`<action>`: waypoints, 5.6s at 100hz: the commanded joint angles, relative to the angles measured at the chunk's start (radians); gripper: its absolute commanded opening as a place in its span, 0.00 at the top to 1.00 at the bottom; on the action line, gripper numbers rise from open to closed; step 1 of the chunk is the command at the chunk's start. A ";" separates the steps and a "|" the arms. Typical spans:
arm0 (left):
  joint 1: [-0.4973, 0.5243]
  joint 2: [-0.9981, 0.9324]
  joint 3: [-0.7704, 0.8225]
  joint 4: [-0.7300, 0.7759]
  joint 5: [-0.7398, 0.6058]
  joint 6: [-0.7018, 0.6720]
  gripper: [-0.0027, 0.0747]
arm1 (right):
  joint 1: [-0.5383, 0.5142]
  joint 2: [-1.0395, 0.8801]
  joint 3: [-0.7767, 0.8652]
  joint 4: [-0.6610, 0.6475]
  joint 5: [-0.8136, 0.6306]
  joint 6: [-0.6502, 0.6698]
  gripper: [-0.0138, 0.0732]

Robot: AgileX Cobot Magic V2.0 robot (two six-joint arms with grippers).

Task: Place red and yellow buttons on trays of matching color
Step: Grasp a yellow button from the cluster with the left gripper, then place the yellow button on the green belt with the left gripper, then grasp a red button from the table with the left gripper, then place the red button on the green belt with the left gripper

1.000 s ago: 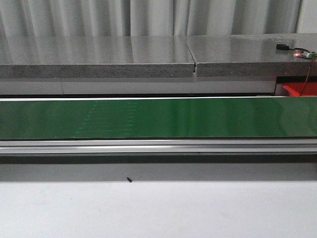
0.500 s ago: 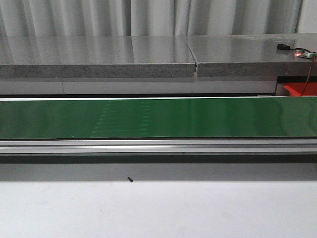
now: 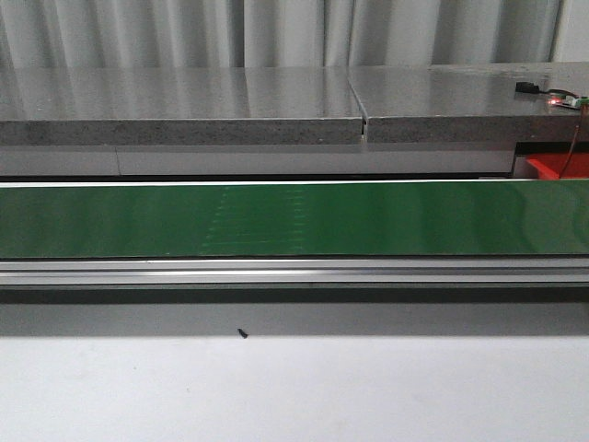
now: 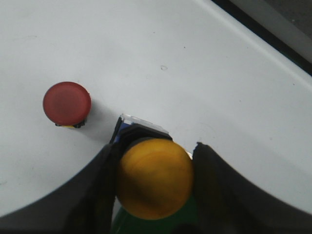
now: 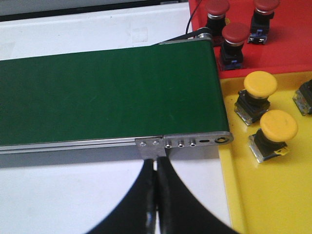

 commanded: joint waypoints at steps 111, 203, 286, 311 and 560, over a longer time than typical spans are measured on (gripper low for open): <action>-0.106 -0.263 0.388 -0.029 -0.102 0.035 0.30 | 0.001 0.000 -0.027 0.005 -0.056 -0.010 0.92; 0.097 -0.178 0.203 0.025 -0.055 0.026 0.23 | 0.001 0.000 -0.027 0.005 -0.056 -0.010 0.92; 0.114 0.128 0.061 0.015 -0.276 0.026 0.23 | 0.001 0.000 -0.027 0.005 -0.056 -0.010 0.92; 0.100 0.177 0.059 0.000 -0.339 0.040 0.23 | 0.001 0.000 -0.027 0.005 -0.056 -0.010 0.92; -0.044 -0.318 0.543 -0.163 -0.431 0.215 0.75 | 0.001 0.000 -0.027 0.005 -0.056 -0.010 0.92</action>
